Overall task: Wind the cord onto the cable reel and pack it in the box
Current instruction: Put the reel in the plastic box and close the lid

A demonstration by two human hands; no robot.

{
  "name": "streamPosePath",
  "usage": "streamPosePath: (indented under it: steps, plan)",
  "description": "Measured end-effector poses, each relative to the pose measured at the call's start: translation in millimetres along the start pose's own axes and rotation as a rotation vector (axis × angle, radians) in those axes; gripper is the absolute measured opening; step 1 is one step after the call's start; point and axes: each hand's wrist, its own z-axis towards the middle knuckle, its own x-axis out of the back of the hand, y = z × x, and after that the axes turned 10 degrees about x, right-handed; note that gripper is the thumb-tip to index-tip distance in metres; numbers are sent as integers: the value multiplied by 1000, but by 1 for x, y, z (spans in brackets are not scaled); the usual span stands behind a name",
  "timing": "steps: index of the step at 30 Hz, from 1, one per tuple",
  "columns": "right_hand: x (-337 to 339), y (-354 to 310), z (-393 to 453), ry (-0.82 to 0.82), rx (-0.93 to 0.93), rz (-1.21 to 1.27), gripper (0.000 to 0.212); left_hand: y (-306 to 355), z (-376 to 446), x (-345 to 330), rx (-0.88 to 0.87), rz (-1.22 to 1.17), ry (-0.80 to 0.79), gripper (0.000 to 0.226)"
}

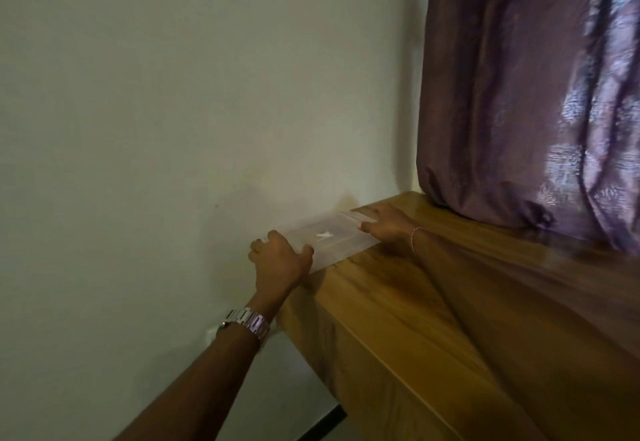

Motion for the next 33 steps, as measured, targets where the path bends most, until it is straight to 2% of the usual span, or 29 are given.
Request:
streamPosePath:
  steps: [3,5,9,11,13,16,17,20,22,23,25,27,29,31,33]
  plan:
    - [-9,0,6,-10,38,25,51,0,2,-7,8,-90,-3,56]
    - [-12,2,9,-12,53,27,50,1,2,-10,24,-138,9,60]
    - [-3,3,10,43,-14,60,35,2,-3,-13,29,-216,45,62]
    - [5,5,9,104,-60,180,26,2,-6,-11,10,-255,71,64]
    - [14,5,4,176,-136,305,34,4,-9,-8,-29,-318,101,68]
    - [30,2,-9,266,-242,390,72,10,-10,2,-92,-445,130,76]
    - [38,-1,-15,317,-269,433,79,14,-11,5,-116,-484,120,81]
    - [57,-11,-31,554,-318,559,78,31,-19,8,-136,-592,50,86]
    - [70,-21,-45,660,-312,713,76,45,-27,8,-117,-687,18,70]
    - [76,-24,-52,662,-301,810,76,52,-29,8,-100,-758,-2,58]
    - [95,-27,-71,615,-269,1021,78,64,-36,12,-1,-1013,-120,32]
    - [115,-24,-91,615,-249,1187,76,73,-43,20,105,-1330,-379,46]
    - [133,-21,-112,644,-216,1226,68,79,-49,26,153,-1546,-640,60]
    - [147,-18,-136,616,-168,1239,65,87,-54,28,193,-1648,-775,65]
    - [160,-16,-155,556,-156,1252,57,96,-60,32,232,-1681,-831,54]
